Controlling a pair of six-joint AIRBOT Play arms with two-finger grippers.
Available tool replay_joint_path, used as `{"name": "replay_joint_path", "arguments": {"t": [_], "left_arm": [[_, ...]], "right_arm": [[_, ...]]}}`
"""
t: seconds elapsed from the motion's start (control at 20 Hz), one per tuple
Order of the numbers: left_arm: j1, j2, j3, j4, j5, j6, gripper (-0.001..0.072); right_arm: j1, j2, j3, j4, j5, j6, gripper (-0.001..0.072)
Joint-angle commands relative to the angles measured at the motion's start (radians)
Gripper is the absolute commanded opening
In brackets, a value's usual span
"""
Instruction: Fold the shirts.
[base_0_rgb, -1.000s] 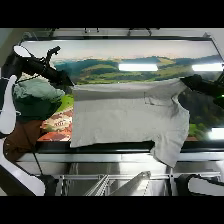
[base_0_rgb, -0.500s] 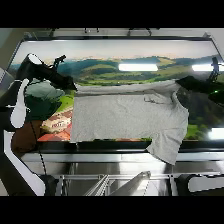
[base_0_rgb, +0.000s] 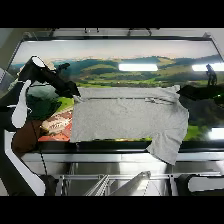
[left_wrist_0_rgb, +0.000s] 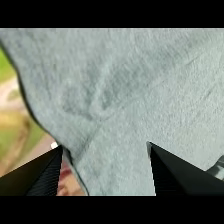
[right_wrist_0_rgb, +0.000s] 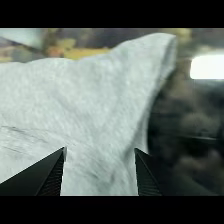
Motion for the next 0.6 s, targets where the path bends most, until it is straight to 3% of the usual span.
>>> {"name": "replay_joint_path", "arguments": {"t": [0.0, 0.1, 0.25, 0.45, 0.55], "left_arm": [[0.053, 0.012, 0.106, 0.070, -0.159, -0.153, 0.0569], [0.090, 0.066, 0.038, 0.069, -0.146, -0.166, 0.0569], [0.100, 0.188, -0.226, 0.070, -0.099, -0.113, 0.0569], [0.095, 0.354, -0.651, 0.072, 0.062, -0.011, 0.0569], [0.100, 0.400, -0.801, 0.073, 0.126, 0.011, 0.0569]], "right_arm": [[-0.077, 0.112, 0.006, -0.210, 0.107, 0.181, 0.0480], [-0.142, 0.182, -0.042, -0.311, 0.202, 0.286, 0.0480], [-0.250, 0.282, -0.233, -0.343, 0.264, 0.347, 0.0480], [-0.329, 0.329, -0.519, -0.328, 0.220, 0.322, 0.0479], [-0.319, 0.294, -0.603, -0.203, 0.172, 0.249, 0.0477]]}}
